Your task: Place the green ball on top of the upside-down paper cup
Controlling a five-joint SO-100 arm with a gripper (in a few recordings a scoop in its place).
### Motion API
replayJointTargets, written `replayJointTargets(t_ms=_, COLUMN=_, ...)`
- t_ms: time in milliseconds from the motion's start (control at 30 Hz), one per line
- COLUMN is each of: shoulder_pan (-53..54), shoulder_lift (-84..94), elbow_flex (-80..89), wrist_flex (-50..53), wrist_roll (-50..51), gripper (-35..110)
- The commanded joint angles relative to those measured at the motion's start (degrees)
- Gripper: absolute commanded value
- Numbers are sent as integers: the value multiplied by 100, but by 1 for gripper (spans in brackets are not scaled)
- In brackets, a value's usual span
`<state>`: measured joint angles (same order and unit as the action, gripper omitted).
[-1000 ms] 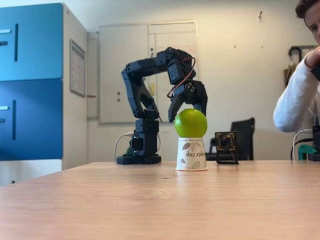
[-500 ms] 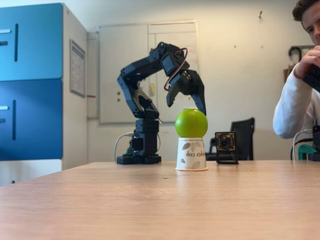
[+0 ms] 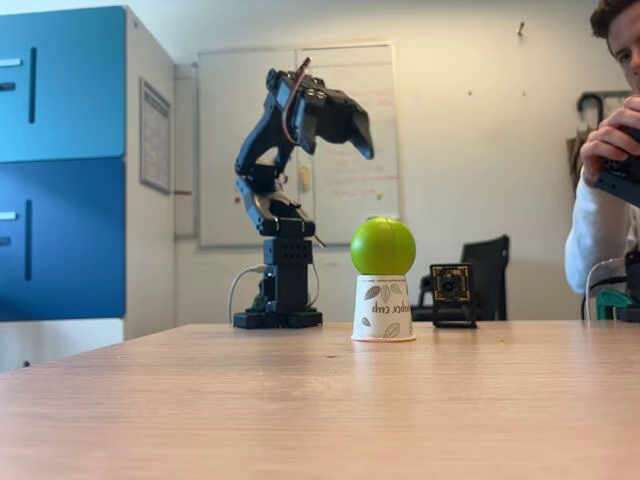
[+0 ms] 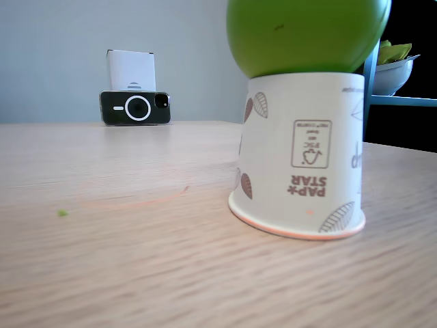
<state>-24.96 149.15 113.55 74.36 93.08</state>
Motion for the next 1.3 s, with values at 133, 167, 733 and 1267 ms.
replayJointTargets(t_ms=133, shoulder_pan=1239, shoulder_lift=642, elbow_flex=554, wrist_flex=123, wrist_roll=0, gripper=0)
replayJointTargets(t_ms=167, shoulder_pan=1389, shoulder_lift=791, elbow_flex=800, wrist_flex=132, wrist_roll=-9, gripper=0)
replayJointTargets(t_ms=733, shoulder_pan=2303, shoulder_lift=3560, elbow_flex=5265, wrist_flex=703, wrist_roll=-79, gripper=0)
replayJointTargets(t_ms=1267, shoulder_pan=2382, shoulder_lift=4131, elbow_flex=6478, wrist_flex=475, wrist_roll=-580, gripper=0)
